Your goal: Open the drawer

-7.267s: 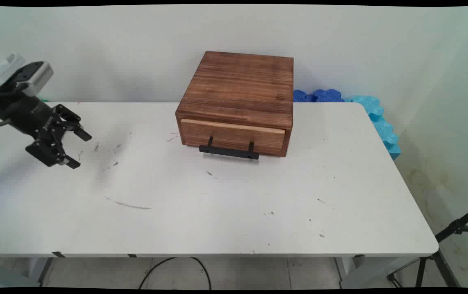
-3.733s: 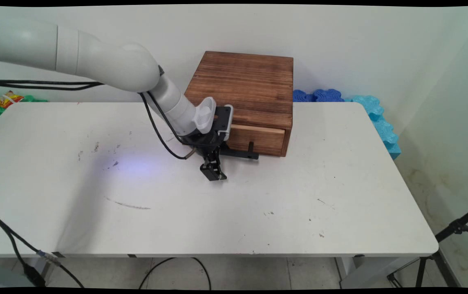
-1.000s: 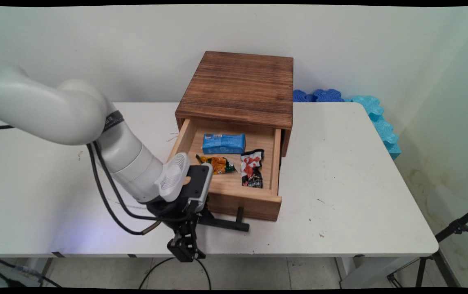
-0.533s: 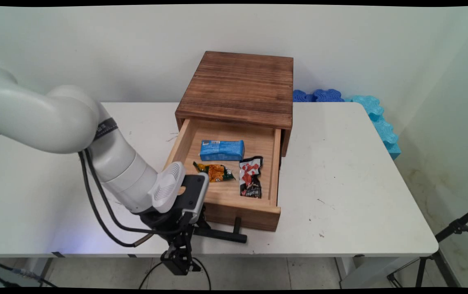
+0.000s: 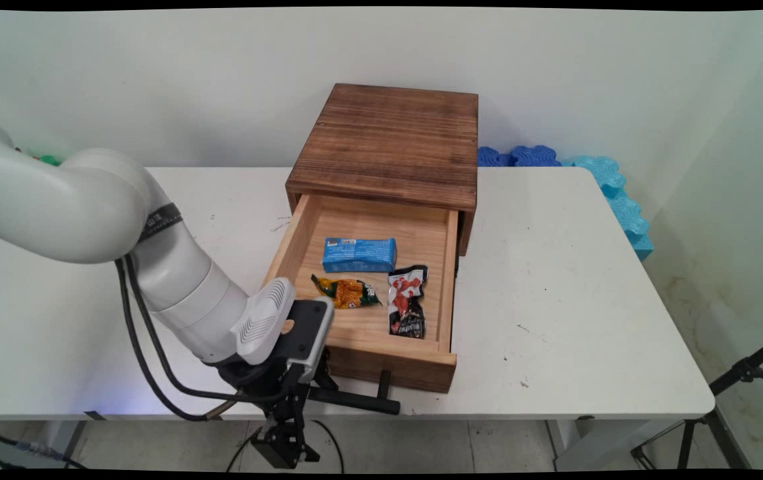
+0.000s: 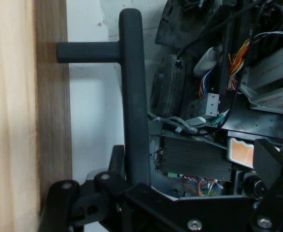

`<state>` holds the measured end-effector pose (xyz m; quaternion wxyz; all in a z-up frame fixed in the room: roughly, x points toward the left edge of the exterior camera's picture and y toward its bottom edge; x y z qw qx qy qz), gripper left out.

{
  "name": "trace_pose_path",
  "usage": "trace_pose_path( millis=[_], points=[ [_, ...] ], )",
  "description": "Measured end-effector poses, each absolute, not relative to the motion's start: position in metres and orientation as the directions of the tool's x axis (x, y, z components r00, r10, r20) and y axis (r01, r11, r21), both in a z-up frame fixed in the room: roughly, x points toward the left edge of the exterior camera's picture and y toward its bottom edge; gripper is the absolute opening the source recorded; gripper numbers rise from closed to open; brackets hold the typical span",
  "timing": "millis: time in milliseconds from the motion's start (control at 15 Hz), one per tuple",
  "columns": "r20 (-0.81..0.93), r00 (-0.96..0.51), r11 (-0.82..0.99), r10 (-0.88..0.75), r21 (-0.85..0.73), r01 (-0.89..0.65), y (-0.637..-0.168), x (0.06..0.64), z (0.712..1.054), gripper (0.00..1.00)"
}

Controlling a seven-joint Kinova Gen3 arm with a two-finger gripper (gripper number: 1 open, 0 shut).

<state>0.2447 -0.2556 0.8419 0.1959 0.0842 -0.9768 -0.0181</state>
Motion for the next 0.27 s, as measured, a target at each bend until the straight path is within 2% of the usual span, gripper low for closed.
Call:
trace_pose_path(
  millis=[267],
  points=[
    [0.381, -0.91, 0.987, -0.163, 0.066, -0.149, -0.2522, 0.2447, 0.8424, 1.0]
  ],
)
